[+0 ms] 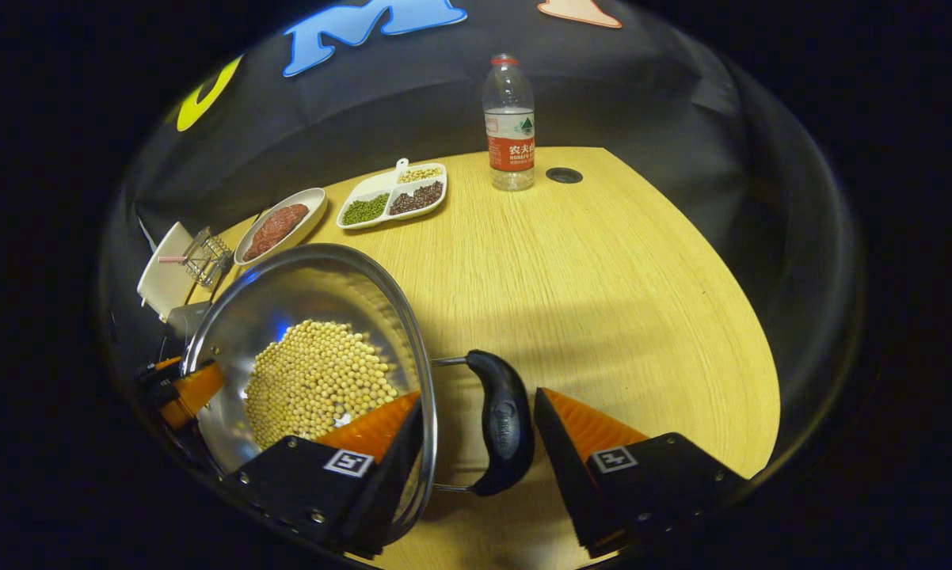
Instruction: First push the handle of the pot to place it horizontally, then grasp the pot with both hands and set it on the induction cooktop.
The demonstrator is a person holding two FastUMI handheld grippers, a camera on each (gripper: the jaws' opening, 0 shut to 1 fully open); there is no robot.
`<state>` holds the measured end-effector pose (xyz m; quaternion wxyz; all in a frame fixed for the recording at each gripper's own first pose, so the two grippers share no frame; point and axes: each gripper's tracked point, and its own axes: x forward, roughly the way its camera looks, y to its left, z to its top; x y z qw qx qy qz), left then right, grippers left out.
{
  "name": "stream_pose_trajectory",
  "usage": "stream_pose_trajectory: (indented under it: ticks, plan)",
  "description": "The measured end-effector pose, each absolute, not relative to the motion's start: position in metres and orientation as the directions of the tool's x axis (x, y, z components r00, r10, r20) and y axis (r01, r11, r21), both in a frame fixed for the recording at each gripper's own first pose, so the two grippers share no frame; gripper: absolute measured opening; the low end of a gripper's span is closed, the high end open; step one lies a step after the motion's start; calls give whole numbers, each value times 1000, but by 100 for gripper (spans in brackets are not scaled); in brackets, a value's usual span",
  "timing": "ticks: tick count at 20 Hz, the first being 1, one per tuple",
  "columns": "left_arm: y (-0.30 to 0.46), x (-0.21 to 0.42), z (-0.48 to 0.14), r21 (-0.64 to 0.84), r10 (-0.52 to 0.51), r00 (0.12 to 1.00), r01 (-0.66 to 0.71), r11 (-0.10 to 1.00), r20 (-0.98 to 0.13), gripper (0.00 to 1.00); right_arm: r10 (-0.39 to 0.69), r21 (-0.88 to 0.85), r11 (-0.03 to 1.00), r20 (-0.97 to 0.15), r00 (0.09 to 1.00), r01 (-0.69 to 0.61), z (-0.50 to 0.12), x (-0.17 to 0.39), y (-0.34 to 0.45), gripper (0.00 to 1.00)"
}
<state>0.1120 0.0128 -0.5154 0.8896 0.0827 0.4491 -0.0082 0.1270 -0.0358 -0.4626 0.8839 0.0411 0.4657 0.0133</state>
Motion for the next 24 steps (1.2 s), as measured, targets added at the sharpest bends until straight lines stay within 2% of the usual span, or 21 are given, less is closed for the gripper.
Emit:
stream_pose_trajectory:
  ticks: [2, 5, 6, 7, 9, 10, 13, 14, 15, 18, 19, 24]
  plan:
    - [13, 111, -514, 144, 64, 595, 88, 986, -801, 75, 51, 72, 997, -826, 562, 15, -462, 128, -36, 69]
    - [13, 110, -513, 132, 52, 597, 91, 987, -801, 72, 66, 99, 995, -830, 554, 29, -461, 125, -35, 68]
    - [14, 110, -512, 126, 45, 602, 94, 988, -797, 75, 67, 98, 995, -827, 558, 25, -459, 127, -36, 64]
    - [13, 110, -511, 129, 43, 605, 98, 987, -795, 65, 64, 90, 996, -829, 556, 21, -462, 125, -36, 64]
    - [12, 108, -509, 140, 44, 614, 109, 984, -788, 64, 59, 89, 996, -832, 552, 29, -462, 123, -36, 64]
    - [11, 107, -509, 136, 40, 614, 111, 985, -788, 68, 57, 94, 995, -835, 548, 40, -462, 121, -35, 64]
    - [11, 101, -501, 123, 18, 621, 128, 984, -783, 67, 41, 86, 995, -836, 547, 58, -457, 110, -36, 64]
    - [10, 101, -496, 123, 12, 627, 134, 983, -779, 63, 35, 83, 995, -833, 552, 62, -453, 108, -36, 64]
    - [9, 102, -491, 119, 5, 632, 139, 983, -775, 67, 31, 84, 994, -831, 555, 70, -447, 105, -37, 64]
    - [10, 102, -471, 105, -18, 648, 152, 983, -761, 64, 20, 83, 993, -819, 573, 85, -428, 97, -35, 64]
    - [12, 101, -464, 103, -23, 654, 153, 983, -756, 67, 18, 82, 993, -813, 582, 85, -420, 93, -34, 64]
    - [31, 91, -422, 89, -36, 683, 147, 985, -729, 67, 17, 81, 994, -788, 615, 77, -384, 78, -16, 64]
